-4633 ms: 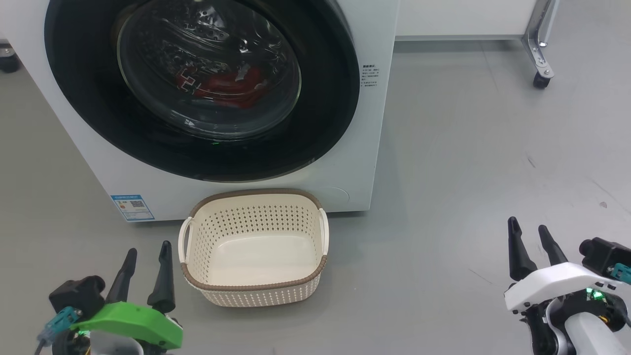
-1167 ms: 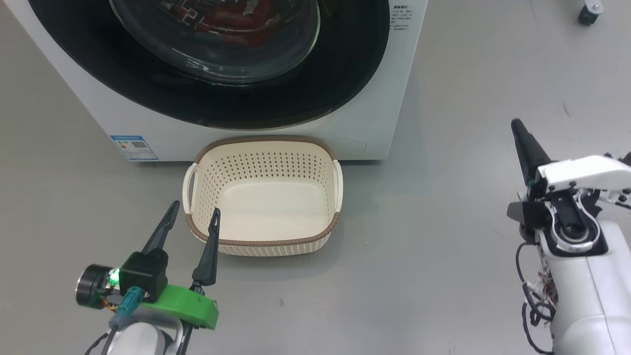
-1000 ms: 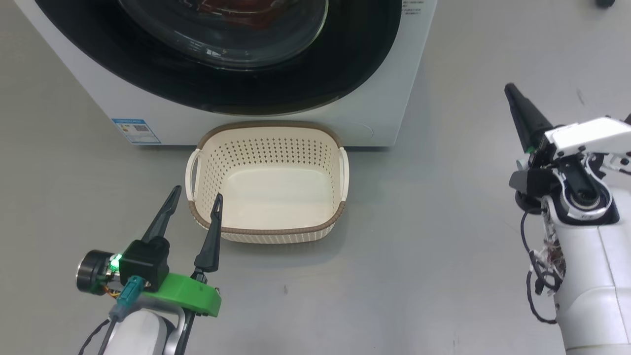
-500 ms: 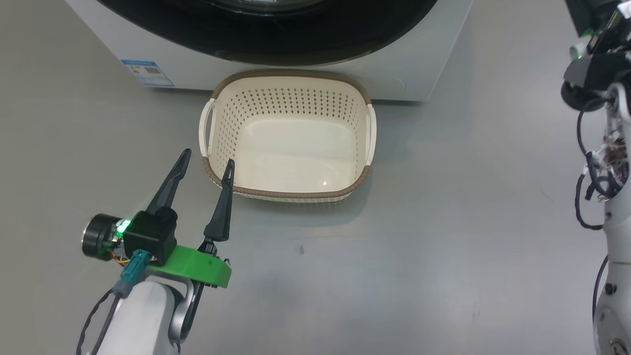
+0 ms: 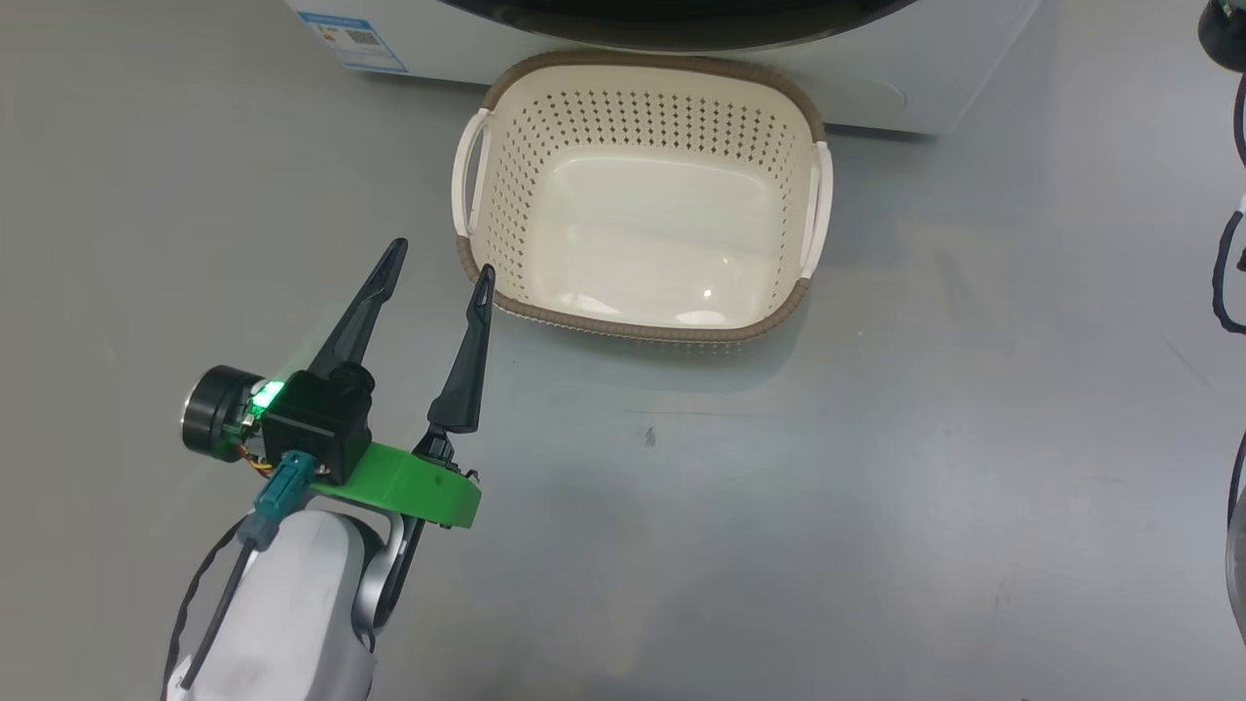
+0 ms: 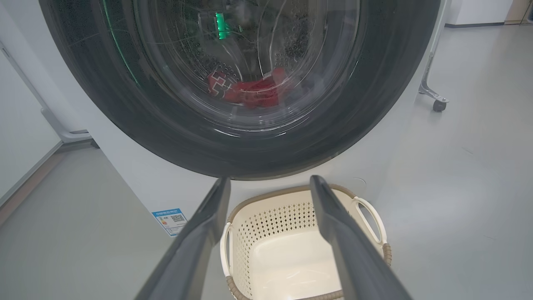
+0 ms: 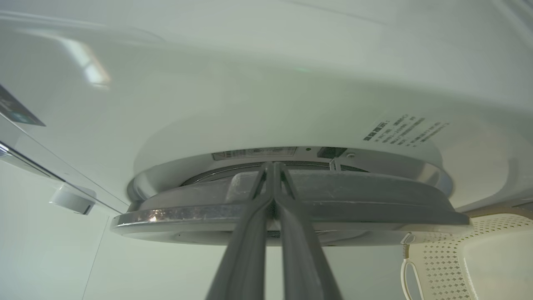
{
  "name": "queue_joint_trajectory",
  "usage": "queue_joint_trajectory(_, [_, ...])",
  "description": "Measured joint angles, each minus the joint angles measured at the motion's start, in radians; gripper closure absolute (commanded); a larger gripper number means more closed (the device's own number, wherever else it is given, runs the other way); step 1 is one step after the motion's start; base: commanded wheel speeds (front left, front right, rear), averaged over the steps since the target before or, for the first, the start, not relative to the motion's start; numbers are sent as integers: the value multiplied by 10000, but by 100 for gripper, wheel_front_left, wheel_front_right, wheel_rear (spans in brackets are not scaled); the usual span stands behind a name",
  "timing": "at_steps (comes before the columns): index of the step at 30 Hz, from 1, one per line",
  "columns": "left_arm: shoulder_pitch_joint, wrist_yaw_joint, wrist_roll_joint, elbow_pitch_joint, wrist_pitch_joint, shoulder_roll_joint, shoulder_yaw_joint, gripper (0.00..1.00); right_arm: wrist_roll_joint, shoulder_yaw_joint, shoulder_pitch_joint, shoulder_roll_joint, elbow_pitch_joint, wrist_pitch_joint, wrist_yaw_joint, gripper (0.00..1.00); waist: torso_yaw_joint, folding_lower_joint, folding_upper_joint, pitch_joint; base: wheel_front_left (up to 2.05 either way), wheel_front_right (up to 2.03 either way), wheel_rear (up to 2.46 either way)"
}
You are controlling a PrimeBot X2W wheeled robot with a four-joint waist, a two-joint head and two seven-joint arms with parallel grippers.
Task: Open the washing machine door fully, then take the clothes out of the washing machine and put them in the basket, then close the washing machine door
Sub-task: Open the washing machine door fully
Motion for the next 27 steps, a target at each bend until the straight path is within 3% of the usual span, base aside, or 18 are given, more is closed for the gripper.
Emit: queue_joint_trajectory(27, [-114, -150, 67, 337, -2, -178, -188, 0, -677, 608, -1564, -600, 1762, 546, -257, 100, 1031, 0, 0, 492, 0, 0, 0])
